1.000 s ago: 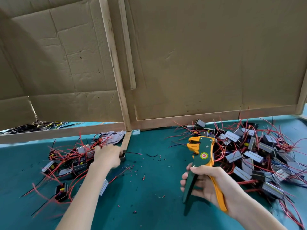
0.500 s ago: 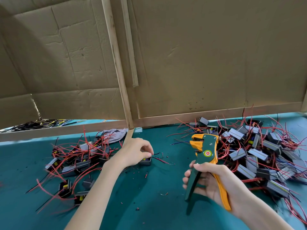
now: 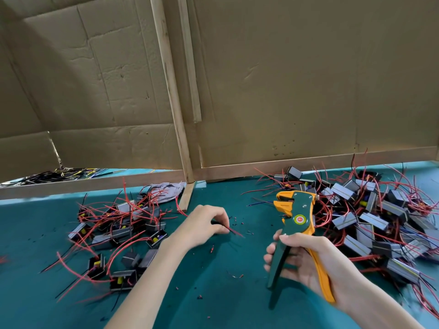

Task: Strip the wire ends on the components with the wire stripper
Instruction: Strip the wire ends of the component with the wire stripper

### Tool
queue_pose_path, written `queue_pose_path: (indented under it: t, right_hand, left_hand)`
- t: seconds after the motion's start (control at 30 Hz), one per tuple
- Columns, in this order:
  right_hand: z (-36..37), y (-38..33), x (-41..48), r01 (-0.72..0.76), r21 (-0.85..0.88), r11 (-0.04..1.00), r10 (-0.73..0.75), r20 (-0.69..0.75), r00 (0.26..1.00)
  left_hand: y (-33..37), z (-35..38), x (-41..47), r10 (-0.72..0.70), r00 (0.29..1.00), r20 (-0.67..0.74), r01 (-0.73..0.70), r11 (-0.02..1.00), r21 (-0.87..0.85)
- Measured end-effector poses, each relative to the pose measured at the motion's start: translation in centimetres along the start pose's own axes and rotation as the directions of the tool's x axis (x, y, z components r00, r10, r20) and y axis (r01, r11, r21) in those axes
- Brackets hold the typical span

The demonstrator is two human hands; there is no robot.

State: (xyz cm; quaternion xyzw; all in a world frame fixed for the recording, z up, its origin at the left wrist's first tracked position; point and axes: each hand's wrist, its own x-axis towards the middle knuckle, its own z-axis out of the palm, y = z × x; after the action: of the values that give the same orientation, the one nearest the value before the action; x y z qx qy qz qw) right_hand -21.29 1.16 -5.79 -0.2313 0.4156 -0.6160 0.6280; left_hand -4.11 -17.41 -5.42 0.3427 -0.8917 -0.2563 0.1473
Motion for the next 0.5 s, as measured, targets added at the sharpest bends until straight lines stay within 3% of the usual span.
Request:
queue_pose_path:
  t: [0.17, 0.33, 0.5]
  right_hand:
    - [-0.1, 0.1, 0.2, -0.011, -0.006, 1.0, 0.011, 0.003, 1.0]
    - [-0.2, 0.3, 0.5, -0.001, -0.027, 1.0, 0.002, 0.035, 0.999]
    - [0.0, 0.3, 0.3, 0.056, -0.098, 0.994, -0.04, 0.152, 0.988]
  left_hand:
    - [0.3, 0.0, -0.1, -0.031, 0.991, -0.128, 0.003, 0.977, -0.215]
    - [2.1, -0.4, -0.3, -0.012, 0.972, -0.234, -0.125, 0.818, -0.561]
    - [4.3, -1.0, -0.6, 0.067, 0.954, -0.292, -0.252, 0.71, -0.658]
